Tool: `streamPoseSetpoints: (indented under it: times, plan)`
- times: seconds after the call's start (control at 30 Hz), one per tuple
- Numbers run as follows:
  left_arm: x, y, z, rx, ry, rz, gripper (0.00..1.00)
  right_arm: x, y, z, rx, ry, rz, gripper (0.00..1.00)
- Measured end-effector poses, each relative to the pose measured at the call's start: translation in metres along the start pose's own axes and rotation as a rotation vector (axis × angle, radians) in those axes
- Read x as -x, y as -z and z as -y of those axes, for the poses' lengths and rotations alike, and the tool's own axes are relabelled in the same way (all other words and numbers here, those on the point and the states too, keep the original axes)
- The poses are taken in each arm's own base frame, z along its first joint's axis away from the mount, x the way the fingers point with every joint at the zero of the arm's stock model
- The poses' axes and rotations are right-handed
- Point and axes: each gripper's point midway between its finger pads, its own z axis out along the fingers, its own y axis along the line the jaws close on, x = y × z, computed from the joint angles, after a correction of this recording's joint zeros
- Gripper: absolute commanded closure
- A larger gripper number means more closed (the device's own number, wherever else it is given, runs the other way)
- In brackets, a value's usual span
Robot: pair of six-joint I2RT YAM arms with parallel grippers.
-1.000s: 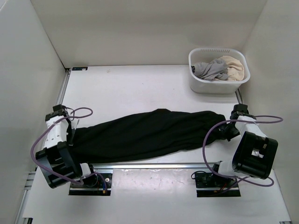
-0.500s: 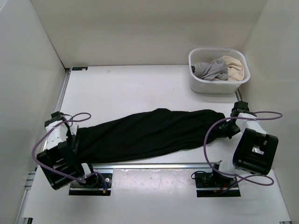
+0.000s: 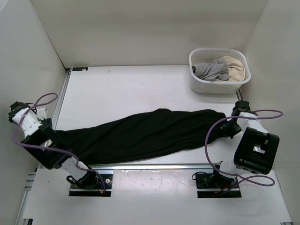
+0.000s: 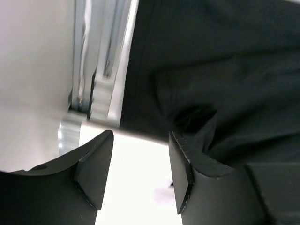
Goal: Fold and stack the trousers
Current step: Fold the trousers
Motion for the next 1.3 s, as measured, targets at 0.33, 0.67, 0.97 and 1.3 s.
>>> streamPoseSetpoints:
  times: [0.33,0.67,0.97,1.3]
  plan:
    - [0.008,-0.050,0.025,-0.150,-0.040,-0.117,0.40,0.000,0.000,0.001,-0.001,0.010,0.000,1.00]
    - [-0.031,-0.073,0.041,-0.136,-0.086,-0.238,0.55,0.002,0.000,0.001,-0.007,0.011,0.008,1.00]
    - [-0.017,-0.074,0.037,-0.082,-0.117,-0.213,0.86,0.011,0.000,0.010,-0.043,0.004,0.038,1.00]
    - [0.054,-0.044,0.041,-0.009,-0.207,-0.021,0.86,0.030,-0.001,0.042,-0.112,-0.087,0.064,1.00]
